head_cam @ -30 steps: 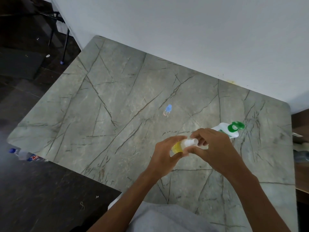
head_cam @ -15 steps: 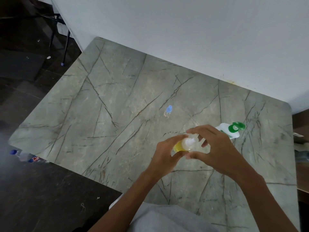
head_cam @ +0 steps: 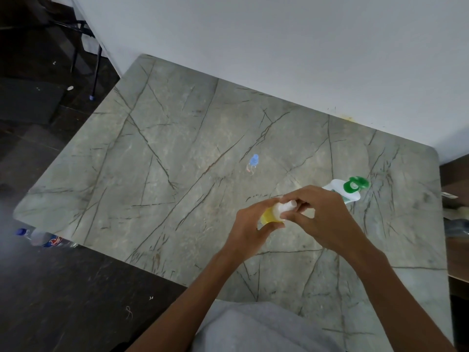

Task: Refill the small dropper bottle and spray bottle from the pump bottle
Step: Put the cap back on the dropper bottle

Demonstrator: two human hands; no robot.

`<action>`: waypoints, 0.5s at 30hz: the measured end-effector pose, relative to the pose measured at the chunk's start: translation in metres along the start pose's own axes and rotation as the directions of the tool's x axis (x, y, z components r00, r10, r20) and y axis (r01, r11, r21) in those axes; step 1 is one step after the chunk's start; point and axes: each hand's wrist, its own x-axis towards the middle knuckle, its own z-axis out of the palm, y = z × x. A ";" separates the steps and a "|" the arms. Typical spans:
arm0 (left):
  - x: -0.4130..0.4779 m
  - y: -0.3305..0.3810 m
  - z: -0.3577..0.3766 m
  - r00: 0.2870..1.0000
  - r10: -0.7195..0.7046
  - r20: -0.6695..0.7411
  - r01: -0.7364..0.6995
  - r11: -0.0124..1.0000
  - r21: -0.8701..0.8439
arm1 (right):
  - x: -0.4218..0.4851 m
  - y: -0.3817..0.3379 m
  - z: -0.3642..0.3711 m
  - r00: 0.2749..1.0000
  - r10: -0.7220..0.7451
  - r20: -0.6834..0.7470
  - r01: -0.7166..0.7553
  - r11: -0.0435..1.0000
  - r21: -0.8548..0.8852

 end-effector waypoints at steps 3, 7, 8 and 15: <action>0.000 0.002 0.000 1.000 0.002 0.017 -0.002 1.000 0.001 | 0.000 0.000 0.000 0.997 0.062 -0.045 -0.063 0.998 -0.022; 0.001 0.002 -0.001 0.999 -0.002 0.047 0.002 1.000 0.017 | 0.000 0.003 -0.004 0.997 0.074 0.014 -0.075 0.996 0.043; 0.001 0.003 -0.001 0.998 -0.003 0.066 0.002 1.000 0.014 | 0.000 0.004 -0.006 0.998 0.043 0.039 -0.044 0.999 0.020; 0.001 0.002 -0.003 0.976 0.026 0.214 -0.023 1.000 -0.018 | 0.015 0.014 -0.017 0.946 -0.175 0.273 0.266 0.899 -0.347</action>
